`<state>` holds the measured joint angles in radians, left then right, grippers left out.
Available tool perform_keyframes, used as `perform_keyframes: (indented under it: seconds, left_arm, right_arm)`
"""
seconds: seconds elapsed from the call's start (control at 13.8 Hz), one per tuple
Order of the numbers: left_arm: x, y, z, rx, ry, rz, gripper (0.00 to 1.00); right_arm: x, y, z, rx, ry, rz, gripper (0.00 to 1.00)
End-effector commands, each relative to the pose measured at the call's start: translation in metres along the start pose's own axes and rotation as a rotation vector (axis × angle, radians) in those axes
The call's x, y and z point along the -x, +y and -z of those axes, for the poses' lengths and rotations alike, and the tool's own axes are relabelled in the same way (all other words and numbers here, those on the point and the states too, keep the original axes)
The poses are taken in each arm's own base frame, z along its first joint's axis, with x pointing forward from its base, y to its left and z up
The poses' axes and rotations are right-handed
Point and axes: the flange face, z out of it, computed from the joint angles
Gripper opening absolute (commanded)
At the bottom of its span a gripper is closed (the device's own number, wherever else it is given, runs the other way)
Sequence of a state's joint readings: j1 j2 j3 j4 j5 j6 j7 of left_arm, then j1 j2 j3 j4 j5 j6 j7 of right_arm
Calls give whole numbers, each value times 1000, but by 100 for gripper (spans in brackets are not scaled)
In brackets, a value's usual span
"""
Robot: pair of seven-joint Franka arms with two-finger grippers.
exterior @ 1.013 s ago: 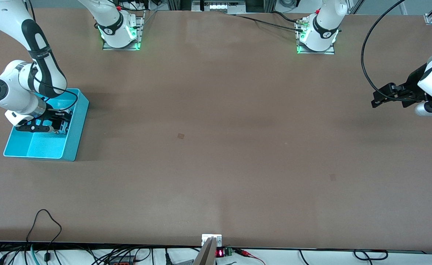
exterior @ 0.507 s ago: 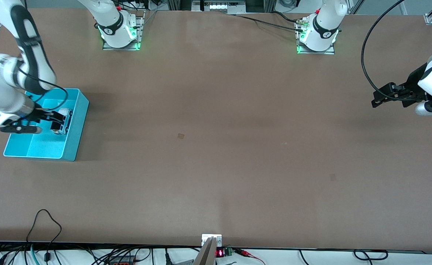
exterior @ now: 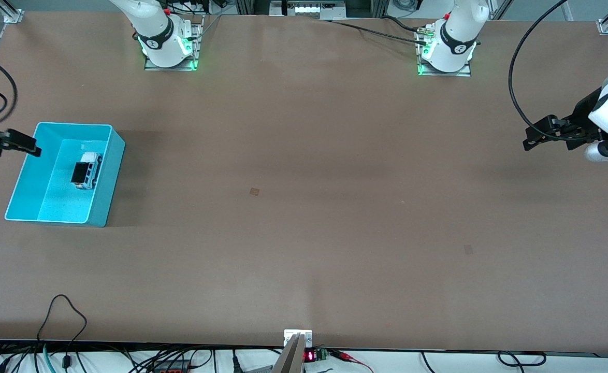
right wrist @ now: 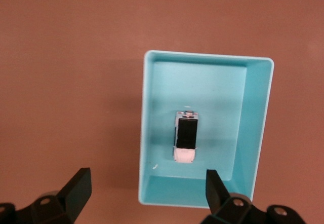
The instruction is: Wind and store white jeep toy
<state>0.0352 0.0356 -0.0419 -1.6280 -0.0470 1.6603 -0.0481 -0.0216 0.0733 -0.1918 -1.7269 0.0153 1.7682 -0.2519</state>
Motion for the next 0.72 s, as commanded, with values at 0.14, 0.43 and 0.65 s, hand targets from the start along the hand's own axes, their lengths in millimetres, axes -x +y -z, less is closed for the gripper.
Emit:
perform_keyframes:
  seconds: [0.14, 0.43, 0.65]
  left_arm:
    - [8, -2, 4, -14, -4, -21, 100]
    - [10, -1, 7, -14, 1, -22, 100]
    - [14, 2, 7, -15, 2, -28, 100]
  right_arm:
    - [-4, -41, 50, -19, -42, 72, 100]
    - [-1, -68, 62, -12, -80, 63, 100]
    - [-1, -72, 64, -12, -79, 41, 100]
